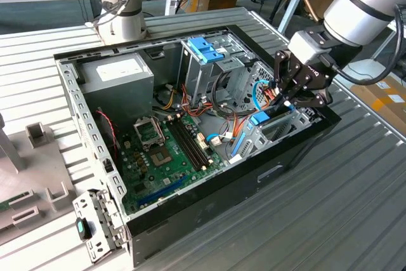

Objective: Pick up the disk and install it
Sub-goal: 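Insert the first disk wire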

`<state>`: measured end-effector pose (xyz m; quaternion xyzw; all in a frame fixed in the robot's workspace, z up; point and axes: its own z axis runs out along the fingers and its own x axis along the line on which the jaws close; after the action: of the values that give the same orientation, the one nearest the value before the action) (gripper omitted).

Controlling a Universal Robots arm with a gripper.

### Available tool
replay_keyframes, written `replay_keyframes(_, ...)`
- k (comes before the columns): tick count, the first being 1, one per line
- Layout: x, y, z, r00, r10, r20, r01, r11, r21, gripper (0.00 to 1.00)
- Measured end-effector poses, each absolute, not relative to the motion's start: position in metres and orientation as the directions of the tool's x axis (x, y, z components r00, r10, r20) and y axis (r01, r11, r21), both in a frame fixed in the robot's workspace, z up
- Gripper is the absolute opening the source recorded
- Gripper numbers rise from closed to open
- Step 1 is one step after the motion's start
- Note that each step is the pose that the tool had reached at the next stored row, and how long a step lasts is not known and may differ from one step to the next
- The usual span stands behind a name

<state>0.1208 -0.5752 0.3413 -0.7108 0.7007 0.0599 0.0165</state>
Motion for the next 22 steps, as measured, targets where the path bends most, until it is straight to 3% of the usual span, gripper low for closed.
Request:
replay_keyframes(3, 0.121, -0.575, 0.341, 0.011, -0.994, -0.109, -0.998, -0.018, 0.06, 0.17)
replay_keyframes(4, 0.121, -0.575, 0.341, 0.011, -0.994, -0.109, -0.998, -0.018, 0.06, 0.24)
replay_keyframes(14, 0.121, -0.575, 0.356, 0.011, -0.993, -0.122, -0.998, -0.018, 0.06, 0.24)
replay_keyframes(18, 0.125, -0.574, 0.356, 0.011, -0.992, -0.123, -0.998, -0.018, 0.061, 0.1)
replay_keyframes(22, 0.133, -0.575, 0.355, 0.01, -0.992, -0.123, -0.998, -0.018, 0.065, 0.1)
